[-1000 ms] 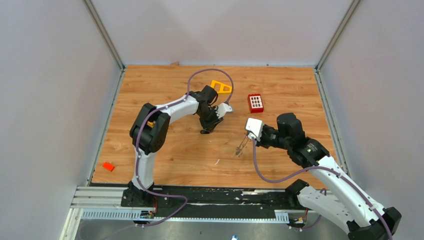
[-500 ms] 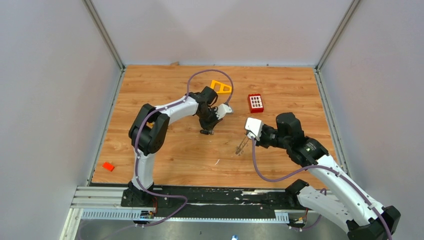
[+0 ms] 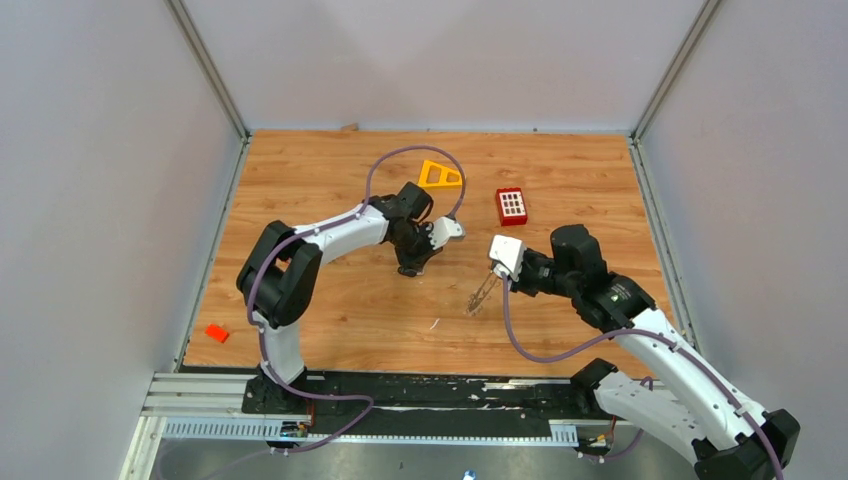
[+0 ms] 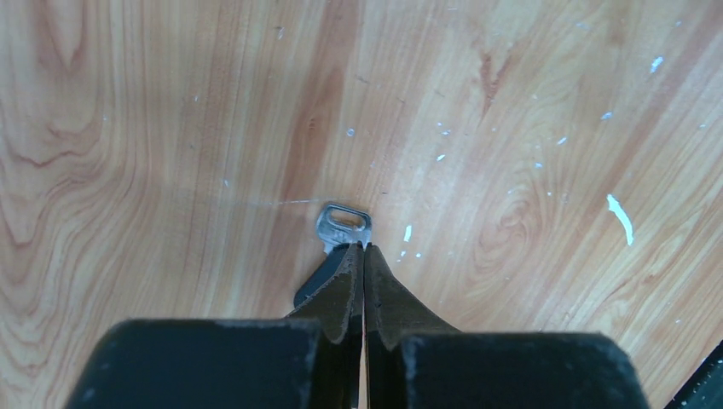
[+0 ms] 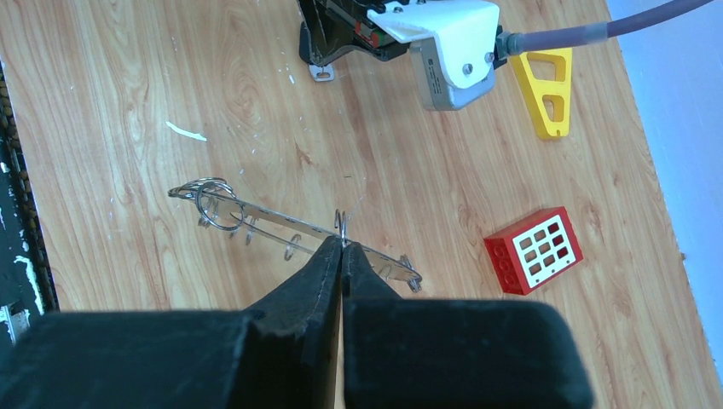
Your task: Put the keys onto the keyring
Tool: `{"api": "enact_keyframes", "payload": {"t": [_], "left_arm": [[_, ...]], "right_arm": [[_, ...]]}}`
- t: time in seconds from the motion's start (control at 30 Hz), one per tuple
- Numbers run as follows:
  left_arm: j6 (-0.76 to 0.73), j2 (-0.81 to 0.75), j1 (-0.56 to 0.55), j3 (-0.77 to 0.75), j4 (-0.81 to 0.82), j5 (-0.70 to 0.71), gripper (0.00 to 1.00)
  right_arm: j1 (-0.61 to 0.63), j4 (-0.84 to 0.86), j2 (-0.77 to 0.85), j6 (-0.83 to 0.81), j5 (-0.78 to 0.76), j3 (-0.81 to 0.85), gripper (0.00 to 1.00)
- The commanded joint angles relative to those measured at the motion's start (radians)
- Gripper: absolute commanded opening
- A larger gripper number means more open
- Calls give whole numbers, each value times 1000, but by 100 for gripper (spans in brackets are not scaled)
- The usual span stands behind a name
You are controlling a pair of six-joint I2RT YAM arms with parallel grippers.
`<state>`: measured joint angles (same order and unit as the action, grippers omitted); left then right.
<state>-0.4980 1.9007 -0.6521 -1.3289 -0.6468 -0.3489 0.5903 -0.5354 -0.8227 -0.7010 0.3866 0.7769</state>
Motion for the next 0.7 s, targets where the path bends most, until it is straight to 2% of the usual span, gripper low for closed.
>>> {"api": "enact_keyframes", "payload": {"t": [0.0, 0.27, 0.47, 0.67], "left_arm": [[15, -118, -27, 59, 95, 29, 1], [6, -166, -45, 139, 166, 46, 2], [1, -157, -43, 146, 206, 111, 36], [4, -115, -42, 118, 162, 89, 53]], "right_arm": [[-5, 16, -2, 0, 3, 5, 0], [-5, 17, -5, 0, 1, 5, 0], [-6, 14, -8, 0, 3, 7, 0], [-6, 12, -9, 0, 3, 5, 0]]}}
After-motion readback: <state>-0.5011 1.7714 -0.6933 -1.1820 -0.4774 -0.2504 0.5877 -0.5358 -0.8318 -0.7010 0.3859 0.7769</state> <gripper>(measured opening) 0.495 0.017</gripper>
